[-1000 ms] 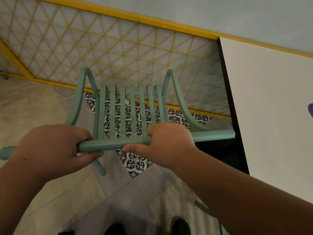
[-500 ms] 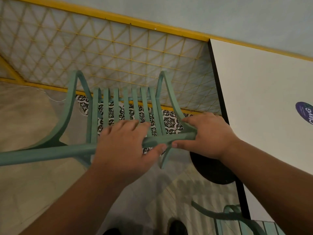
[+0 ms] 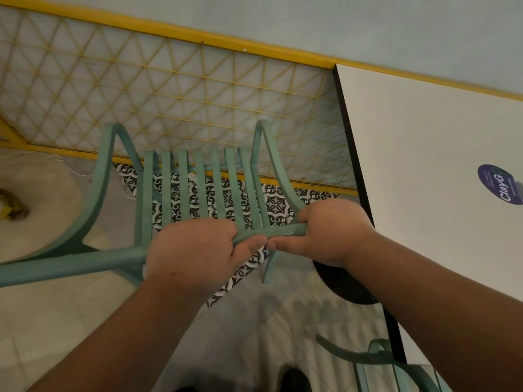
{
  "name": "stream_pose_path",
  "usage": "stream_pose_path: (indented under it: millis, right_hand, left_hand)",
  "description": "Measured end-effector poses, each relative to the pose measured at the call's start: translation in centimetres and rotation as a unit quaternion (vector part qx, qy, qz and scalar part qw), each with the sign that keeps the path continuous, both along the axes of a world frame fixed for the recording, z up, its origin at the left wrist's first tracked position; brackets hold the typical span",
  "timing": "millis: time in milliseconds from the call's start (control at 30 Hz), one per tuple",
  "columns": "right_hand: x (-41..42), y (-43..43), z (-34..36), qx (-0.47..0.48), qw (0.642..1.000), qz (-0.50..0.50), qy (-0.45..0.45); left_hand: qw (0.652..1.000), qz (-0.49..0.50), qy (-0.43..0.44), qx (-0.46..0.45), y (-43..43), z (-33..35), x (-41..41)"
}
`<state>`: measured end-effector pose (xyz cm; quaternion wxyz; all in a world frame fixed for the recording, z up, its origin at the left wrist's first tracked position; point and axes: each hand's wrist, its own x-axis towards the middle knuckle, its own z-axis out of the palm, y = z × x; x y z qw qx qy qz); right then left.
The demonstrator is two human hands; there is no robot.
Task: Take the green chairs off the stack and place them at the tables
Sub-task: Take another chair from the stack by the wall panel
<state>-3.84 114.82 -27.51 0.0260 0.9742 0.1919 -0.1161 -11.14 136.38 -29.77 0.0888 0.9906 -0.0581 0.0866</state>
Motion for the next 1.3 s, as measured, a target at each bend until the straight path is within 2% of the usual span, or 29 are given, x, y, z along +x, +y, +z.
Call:
stream_pose_path:
  millis: [800, 1300]
  right_hand:
    - [-5.3, 3.1, -0.8, 0.054, 0.998, -0.001, 0.010]
    - [-9.3, 6.3, 0.4, 0.056, 0.993, 0.052, 0.089]
  left_hand:
    - [0.996, -0.052, -0.031, 0.060, 5.4, -0.9, -2.0]
    - [0.992, -0.117, -0.037, 0.022, 10.2, -0.4, -3.7]
